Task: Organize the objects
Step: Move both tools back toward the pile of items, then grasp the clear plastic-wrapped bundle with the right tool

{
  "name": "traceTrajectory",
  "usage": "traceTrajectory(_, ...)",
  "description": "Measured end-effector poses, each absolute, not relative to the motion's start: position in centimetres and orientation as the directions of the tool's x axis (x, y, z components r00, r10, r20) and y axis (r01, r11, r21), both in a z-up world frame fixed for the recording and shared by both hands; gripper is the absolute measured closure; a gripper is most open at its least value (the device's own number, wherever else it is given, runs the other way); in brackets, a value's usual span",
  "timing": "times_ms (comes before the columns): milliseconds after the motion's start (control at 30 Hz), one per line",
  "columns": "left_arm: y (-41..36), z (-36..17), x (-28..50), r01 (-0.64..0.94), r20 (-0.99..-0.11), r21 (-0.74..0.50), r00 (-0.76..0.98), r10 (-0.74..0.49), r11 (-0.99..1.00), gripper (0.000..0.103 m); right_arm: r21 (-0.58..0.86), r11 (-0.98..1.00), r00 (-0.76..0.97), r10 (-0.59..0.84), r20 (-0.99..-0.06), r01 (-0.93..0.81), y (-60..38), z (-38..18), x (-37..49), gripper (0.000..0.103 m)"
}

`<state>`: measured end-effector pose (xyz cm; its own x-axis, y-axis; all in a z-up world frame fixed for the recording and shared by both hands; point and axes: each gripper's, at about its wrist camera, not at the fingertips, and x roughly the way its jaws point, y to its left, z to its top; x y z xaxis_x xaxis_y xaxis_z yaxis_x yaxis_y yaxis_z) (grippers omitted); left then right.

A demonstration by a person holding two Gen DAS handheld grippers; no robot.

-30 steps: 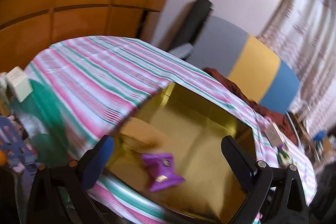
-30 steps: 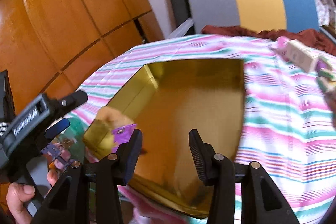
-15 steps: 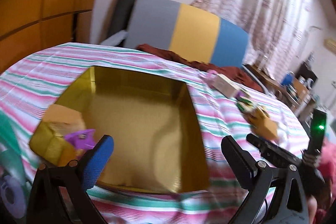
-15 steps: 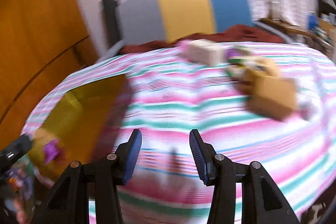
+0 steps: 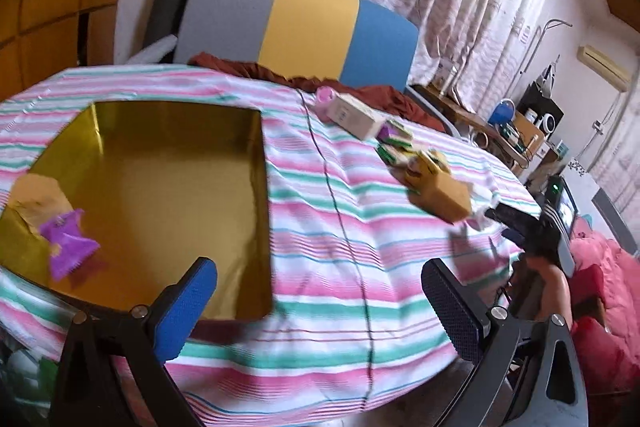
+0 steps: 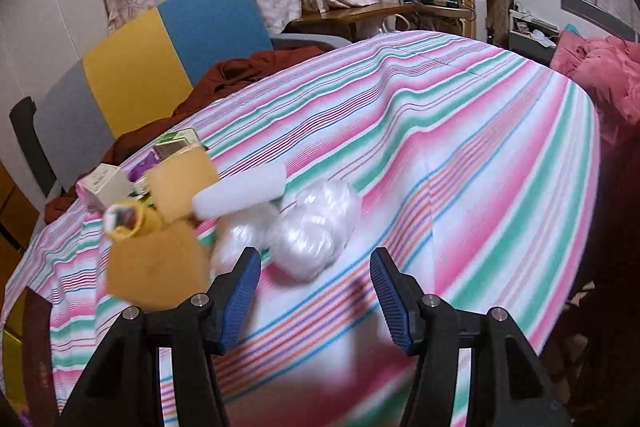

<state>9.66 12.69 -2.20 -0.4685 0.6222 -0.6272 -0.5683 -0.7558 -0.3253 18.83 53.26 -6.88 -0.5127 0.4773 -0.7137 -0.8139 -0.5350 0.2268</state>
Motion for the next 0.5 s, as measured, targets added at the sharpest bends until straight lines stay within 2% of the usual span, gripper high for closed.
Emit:
traceTrajectory(300,16.2,-3.2,10.8,-0.583,-0.659,-0.344,-0.408,0.632,-0.736,0.0,0.253,-0.552,-0.539,0.45,-0.712,-0.795,55.5,-8.4,17.3,0.046)
traceTrajectory(433,18.2,-3.3,10.8,-0.597,-0.668,-0.34,-0.391,0.633,-0.727,0.0,0.232,-0.572,-0.546,0.472,-0.692,-0.787,55.3,-9.3,17.7,0.064)
traceTrajectory(500,19.3,-3.3,10.7,-0.608,-0.671,-0.334,-0.384,0.635,-0.72,0.0,0.257,-0.575,-0.572,0.472,-0.671,-0.776,55.3,-9.4,18.2,0.065)
